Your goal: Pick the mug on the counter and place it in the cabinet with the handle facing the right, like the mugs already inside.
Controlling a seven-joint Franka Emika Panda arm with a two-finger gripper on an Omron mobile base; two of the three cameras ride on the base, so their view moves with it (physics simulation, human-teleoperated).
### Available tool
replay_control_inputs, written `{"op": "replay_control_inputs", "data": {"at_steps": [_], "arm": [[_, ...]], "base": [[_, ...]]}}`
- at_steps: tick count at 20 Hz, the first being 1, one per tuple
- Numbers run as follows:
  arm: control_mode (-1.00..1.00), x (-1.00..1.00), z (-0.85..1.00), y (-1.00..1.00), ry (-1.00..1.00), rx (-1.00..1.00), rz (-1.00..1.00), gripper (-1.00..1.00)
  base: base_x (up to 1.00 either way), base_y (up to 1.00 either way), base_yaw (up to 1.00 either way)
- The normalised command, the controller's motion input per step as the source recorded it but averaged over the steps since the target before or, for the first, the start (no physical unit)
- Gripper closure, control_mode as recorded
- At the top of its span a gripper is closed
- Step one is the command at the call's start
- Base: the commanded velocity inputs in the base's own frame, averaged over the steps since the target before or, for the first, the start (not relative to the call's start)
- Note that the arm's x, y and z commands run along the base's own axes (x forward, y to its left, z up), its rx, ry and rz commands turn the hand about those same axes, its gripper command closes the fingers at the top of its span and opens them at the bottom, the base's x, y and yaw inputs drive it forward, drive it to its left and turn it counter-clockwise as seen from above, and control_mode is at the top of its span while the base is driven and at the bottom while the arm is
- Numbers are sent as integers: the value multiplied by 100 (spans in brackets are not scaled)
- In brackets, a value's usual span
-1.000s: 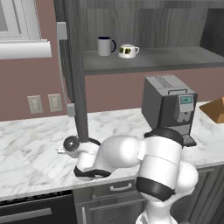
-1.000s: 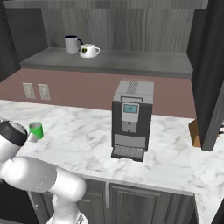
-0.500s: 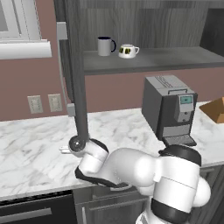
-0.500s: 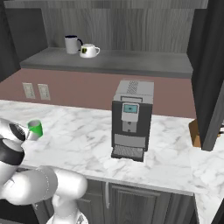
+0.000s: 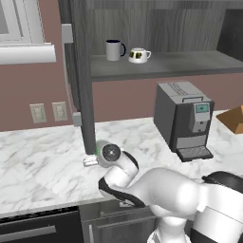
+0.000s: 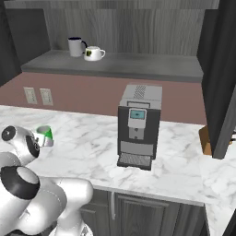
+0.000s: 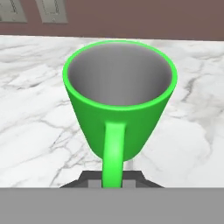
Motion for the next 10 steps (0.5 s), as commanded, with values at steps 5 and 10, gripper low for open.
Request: {"op": "replay_control_inputs", "data": {"at_steps": [5, 10], "arm": [[-100, 19, 26, -45, 13, 0, 16, 100], [-100, -2, 43, -30, 4, -3, 24, 100]], "base": [[0, 0, 0], [0, 0, 0]]}}
